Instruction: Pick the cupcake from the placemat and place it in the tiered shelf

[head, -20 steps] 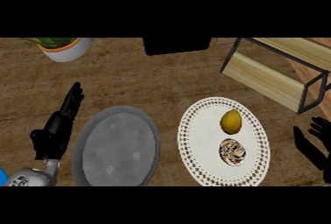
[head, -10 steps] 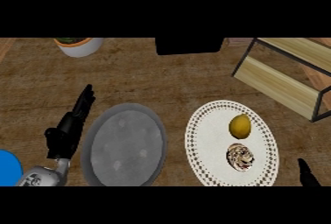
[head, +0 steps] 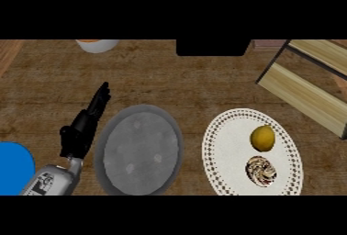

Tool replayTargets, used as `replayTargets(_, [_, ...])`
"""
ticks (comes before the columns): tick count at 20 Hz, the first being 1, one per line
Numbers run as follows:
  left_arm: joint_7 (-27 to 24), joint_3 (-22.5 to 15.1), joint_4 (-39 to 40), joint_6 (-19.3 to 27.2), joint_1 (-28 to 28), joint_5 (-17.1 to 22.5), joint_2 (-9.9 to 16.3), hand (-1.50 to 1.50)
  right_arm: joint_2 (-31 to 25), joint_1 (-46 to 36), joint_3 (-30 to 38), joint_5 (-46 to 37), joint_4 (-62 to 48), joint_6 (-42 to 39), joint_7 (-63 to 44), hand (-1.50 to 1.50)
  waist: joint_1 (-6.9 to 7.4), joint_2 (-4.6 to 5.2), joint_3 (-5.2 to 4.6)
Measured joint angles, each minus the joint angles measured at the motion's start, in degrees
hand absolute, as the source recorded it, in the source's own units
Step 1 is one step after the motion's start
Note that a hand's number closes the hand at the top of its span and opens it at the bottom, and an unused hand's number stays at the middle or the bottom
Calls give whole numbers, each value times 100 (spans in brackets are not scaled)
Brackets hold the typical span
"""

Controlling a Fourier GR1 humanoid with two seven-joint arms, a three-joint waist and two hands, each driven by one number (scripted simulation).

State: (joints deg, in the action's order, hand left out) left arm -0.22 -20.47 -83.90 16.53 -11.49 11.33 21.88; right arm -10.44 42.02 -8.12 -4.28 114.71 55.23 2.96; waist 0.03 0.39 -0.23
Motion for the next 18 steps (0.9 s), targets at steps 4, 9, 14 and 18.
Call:
replayTargets(4, [-12, -17, 67, -66, -90, -30, -64, 0, -617, 472, -222, -663, 576, -135, -1186, -150, 107, 47, -13])
replayTargets(9, [-40, -43, 175, -115, -240, -82, -139, 0, -1391, 998, -413, -1343, 1040, -724, -2533, -150, 227, 120, -30])
replayTargets(14, [-70, -63, 224, -156, -310, -129, -187, 0, -1949, 1273, -402, -2102, 1642, -1376, -4068, -150, 302, 137, -33])
replayTargets(18, [-9, -112, 235, -155, -354, -170, -272, 0, -2142, 966, -414, -2504, 1923, -1910, -5180, -150, 338, 121, -29])
